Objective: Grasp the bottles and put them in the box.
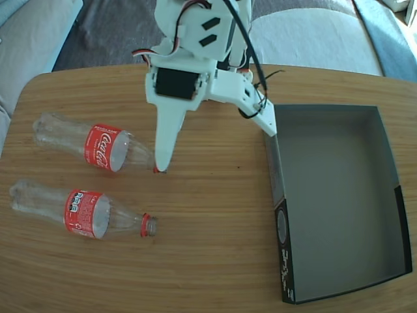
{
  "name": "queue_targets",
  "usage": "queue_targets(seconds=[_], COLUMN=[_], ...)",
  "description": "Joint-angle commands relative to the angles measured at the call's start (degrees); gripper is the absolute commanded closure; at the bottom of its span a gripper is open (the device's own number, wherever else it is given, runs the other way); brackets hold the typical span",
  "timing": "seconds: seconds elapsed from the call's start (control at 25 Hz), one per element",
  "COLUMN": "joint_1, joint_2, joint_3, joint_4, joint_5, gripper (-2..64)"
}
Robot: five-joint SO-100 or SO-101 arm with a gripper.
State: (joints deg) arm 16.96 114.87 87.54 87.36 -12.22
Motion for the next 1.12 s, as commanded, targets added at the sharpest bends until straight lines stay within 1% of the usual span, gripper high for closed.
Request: queue_targets(seconds=[0.0, 0.12, 0.2, 0.24, 0.32, 0.48, 0.72, 0.76, 0.92, 1.08], joint_1=[3.6, 6.24, 5.98, 5.71, 5.54, 1.32, -0.26, -0.26, -0.26, -2.64], joint_2=[-0.62, -2.2, -3.25, -3.52, -3.87, -5.45, -9.14, -9.84, -12.48, -15.38], joint_3=[-4.75, -8.44, -11.25, -12.39, -14.06, -15.47, -15.56, -15.56, -15.56, -15.56], joint_4=[1.76, 6.68, 10.2, 10.81, 10.81, 10.72, 7.38, 7.29, 7.29, 7.12], joint_5=[-0.35, -0.18, 0.09, 0.09, 0.09, 0.18, -0.26, -0.35, -0.35, -0.35], gripper=[20.7, 20.7, 20.7, 20.7, 20.6, 20.6, 20.4, 19.3, 10.7, 7.2])
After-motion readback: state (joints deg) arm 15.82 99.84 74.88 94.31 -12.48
